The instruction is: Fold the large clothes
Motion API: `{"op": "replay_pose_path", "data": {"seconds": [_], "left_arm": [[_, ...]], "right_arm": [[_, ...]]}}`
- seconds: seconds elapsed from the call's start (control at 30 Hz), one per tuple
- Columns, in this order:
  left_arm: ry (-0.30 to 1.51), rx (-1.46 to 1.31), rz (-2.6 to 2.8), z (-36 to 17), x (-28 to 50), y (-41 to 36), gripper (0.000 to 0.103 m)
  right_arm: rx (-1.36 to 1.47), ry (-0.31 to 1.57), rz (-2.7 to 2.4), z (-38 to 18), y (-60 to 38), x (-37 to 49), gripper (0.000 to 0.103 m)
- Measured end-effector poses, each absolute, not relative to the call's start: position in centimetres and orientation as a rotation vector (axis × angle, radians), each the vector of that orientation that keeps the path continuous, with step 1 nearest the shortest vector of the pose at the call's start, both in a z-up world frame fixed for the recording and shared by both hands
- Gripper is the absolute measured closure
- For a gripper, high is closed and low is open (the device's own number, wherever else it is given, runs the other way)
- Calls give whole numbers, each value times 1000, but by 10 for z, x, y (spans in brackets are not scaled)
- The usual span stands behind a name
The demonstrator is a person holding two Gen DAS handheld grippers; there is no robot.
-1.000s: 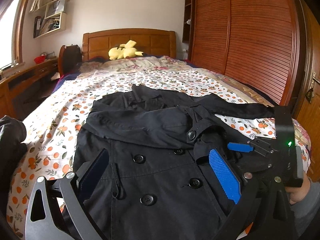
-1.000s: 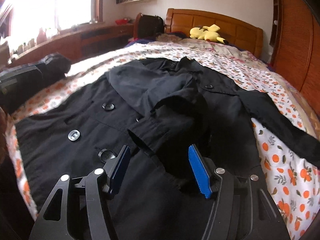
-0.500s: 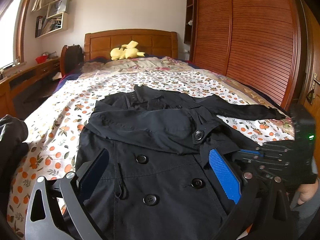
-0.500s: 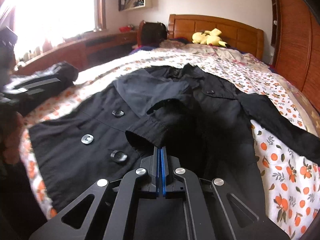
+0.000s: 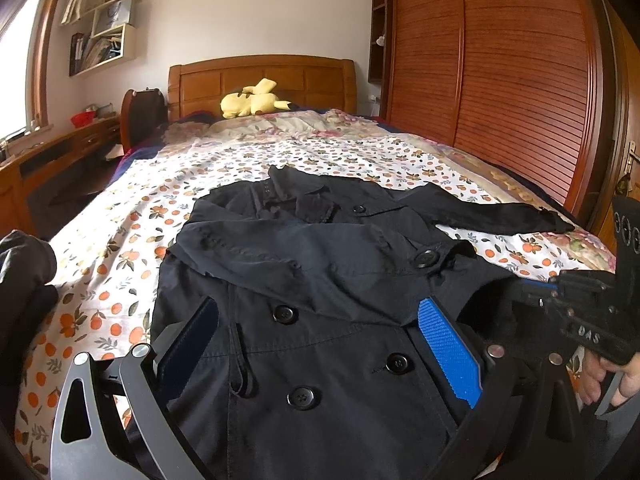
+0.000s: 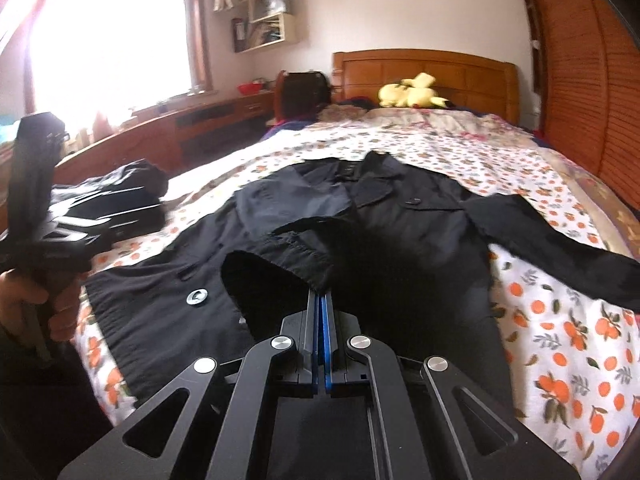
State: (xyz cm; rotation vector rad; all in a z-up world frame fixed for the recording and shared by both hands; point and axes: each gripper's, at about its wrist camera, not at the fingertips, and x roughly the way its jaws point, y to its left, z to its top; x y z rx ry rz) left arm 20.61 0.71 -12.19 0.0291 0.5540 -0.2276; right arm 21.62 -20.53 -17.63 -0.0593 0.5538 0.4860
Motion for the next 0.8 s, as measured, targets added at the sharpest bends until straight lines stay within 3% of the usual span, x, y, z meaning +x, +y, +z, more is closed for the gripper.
{"op": "replay_pose_path", "data": {"seconds": [0.47,0.6,0.8], "left_arm": [[567,40,-234,-127,208,0,2],[572,53,-244,-130,208,-7,2],[586,72,-268,-140,206,-21,2]], "right_arm": [[3,488,251,-173,-261,232,99],[2,458,249,-169,-262,226,74],[-79,485,314,-176,-241,227,73]]}}
